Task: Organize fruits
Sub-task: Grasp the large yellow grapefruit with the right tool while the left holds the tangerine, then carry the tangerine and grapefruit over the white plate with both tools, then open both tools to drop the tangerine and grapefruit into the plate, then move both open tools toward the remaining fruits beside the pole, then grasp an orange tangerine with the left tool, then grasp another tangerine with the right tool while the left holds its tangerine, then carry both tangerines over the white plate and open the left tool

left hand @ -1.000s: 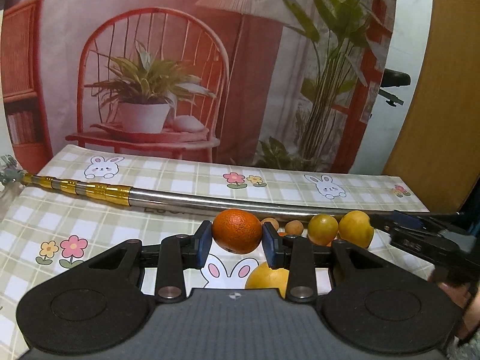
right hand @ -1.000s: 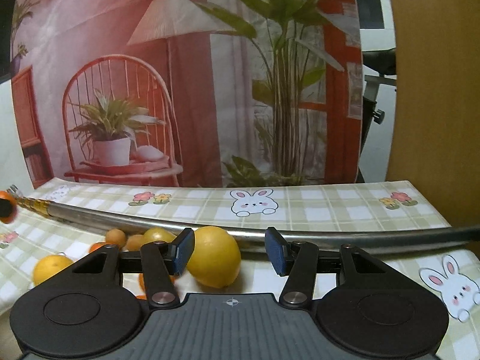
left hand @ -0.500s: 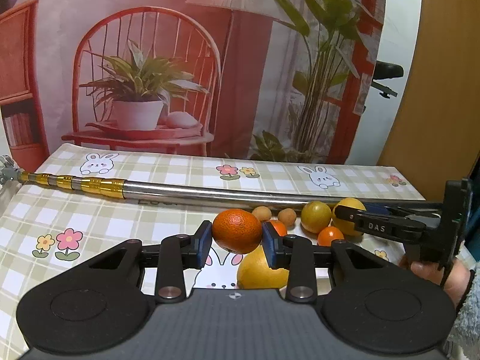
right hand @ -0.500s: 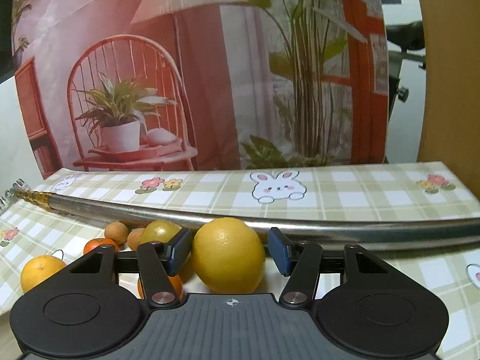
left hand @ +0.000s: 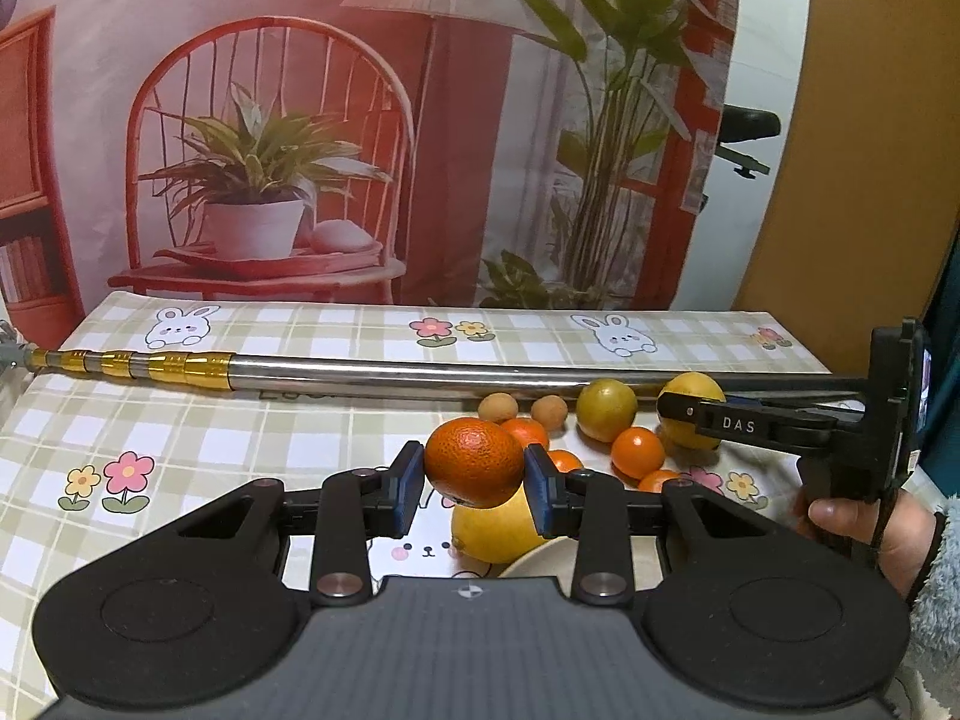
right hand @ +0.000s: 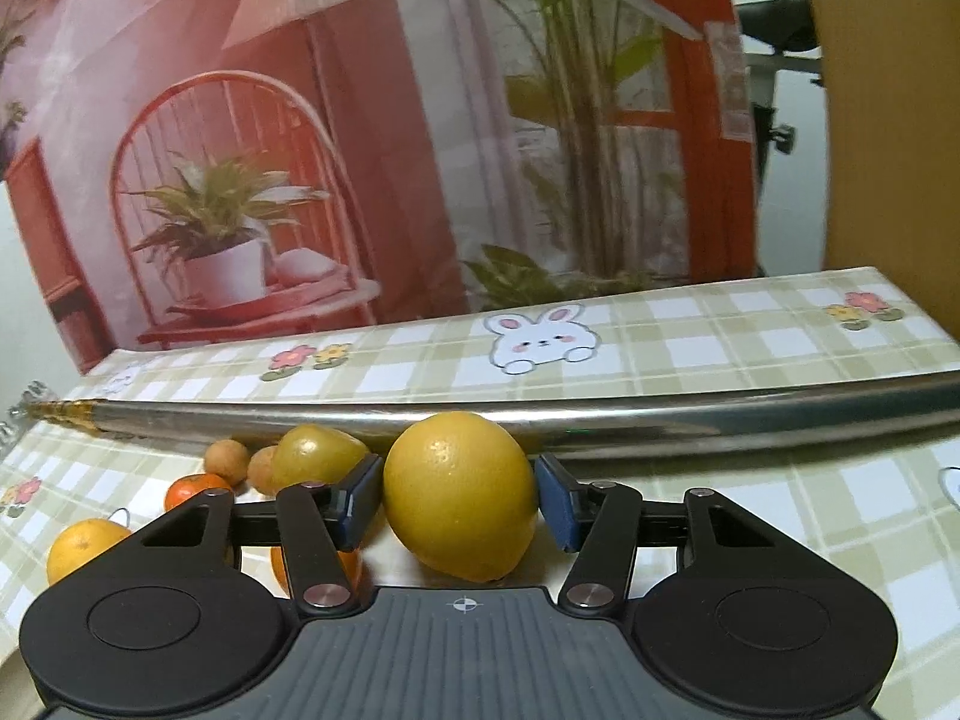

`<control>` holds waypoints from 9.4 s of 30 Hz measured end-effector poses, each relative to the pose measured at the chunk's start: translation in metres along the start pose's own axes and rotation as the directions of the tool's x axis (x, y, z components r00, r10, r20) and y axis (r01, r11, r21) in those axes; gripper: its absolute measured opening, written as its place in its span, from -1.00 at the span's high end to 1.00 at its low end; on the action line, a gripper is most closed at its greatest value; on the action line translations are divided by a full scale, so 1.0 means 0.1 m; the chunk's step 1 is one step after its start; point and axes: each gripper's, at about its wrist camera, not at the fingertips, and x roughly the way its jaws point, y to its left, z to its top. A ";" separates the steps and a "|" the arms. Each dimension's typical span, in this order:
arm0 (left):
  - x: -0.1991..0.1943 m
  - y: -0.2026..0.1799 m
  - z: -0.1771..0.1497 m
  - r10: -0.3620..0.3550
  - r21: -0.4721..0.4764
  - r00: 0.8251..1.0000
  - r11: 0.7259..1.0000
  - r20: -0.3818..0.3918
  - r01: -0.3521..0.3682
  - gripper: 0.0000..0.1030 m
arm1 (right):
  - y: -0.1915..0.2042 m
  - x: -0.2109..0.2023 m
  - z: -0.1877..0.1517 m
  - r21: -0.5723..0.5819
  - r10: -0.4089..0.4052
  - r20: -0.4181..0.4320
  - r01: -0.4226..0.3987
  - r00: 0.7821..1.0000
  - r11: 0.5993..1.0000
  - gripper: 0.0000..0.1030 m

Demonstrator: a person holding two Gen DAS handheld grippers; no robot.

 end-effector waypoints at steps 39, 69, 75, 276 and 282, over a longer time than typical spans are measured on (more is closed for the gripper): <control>-0.03 -0.07 -0.62 -0.091 0.037 0.975 0.994 -0.204 0.101 0.26 | 0.79 -1.30 -0.58 -0.074 0.086 -0.205 -0.104 0.975 0.992 0.01; 0.05 -0.10 -0.69 -0.092 0.031 0.965 0.994 -0.246 0.103 0.25 | 0.78 -1.22 -0.64 -0.095 0.066 -0.239 -0.091 0.969 0.991 -0.01; 0.06 -0.07 -0.66 -0.111 -0.011 0.959 0.994 -0.260 0.112 0.22 | 0.78 -1.22 -0.64 -0.087 0.067 -0.244 -0.090 0.968 0.992 -0.02; 0.48 -0.10 -0.37 -0.118 0.040 0.926 0.989 -0.358 0.142 0.24 | 0.21 -1.09 -0.30 0.046 0.017 -0.122 -0.011 0.992 0.999 0.37; 0.47 -0.10 -0.37 -0.117 0.020 0.928 0.991 -0.355 0.132 0.24 | 0.19 -1.10 -0.30 0.043 0.018 -0.121 -0.013 0.992 0.999 0.37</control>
